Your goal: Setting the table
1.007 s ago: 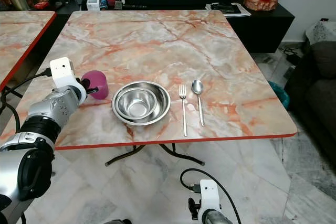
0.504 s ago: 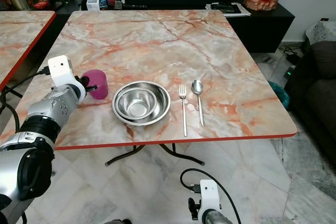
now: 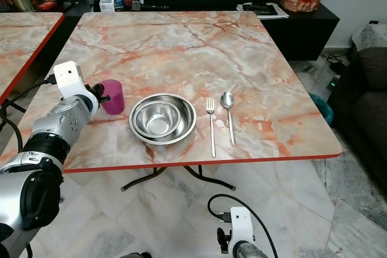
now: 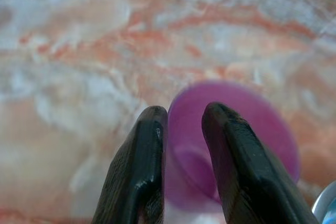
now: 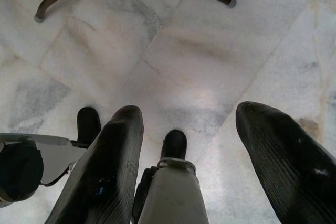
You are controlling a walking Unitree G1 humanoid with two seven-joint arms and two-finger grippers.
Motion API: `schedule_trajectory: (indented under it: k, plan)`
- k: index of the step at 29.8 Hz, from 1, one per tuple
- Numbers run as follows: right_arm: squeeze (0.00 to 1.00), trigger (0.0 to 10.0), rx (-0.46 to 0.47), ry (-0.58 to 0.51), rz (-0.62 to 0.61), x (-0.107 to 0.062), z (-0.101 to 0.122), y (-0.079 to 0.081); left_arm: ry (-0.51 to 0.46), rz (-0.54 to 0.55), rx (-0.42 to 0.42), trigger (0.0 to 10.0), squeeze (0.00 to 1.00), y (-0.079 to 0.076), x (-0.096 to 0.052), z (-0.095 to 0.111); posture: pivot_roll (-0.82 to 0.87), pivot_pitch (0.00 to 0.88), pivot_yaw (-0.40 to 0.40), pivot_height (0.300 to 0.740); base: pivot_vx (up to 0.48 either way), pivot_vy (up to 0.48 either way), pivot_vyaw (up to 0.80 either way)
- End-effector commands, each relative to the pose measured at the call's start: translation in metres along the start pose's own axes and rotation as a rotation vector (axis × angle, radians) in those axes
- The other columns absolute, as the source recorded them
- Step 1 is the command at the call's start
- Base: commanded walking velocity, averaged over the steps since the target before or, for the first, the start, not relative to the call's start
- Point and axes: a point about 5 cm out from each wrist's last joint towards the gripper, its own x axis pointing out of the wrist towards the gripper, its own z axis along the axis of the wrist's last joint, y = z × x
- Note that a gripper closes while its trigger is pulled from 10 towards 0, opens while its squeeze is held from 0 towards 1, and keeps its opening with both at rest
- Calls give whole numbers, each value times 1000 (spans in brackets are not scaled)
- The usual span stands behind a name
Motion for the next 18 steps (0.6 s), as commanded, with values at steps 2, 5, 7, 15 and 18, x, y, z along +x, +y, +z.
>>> schedule_trajectory:
  k: [2, 5, 7, 15, 18]
  plan:
    - [0, 10000, 13, 4, -8, 0, -2, -2, -217, -78, 32, 10000, 0, -15, -7, 35, 123, 67, -28, 740, 0, 0, 0]
    - [0, 10000, 11, 3, -7, 0, -1, -2, -240, -88, 41, 10000, 0, -14, -12, 34, 126, 68, -31, 740, 0, 0, 0]
    - [0, 10000, 8, 3, -5, 0, -1, -2, -247, -84, 48, 10000, 0, -10, -17, 31, 130, 69, -32, 740, 0, 0, 0]
    - [0, 10000, 17, -25, -3, 0, 4, -2, -424, -92, 107, 10000, 0, 7, -42, 18, 135, 68, -36, 740, 0, 0, 0]
    - [0, 10000, 28, -42, -1, 0, 6, -2, -457, -70, 142, 10000, 0, 14, -50, 10, 133, 68, -38, 740, 0, 0, 0]
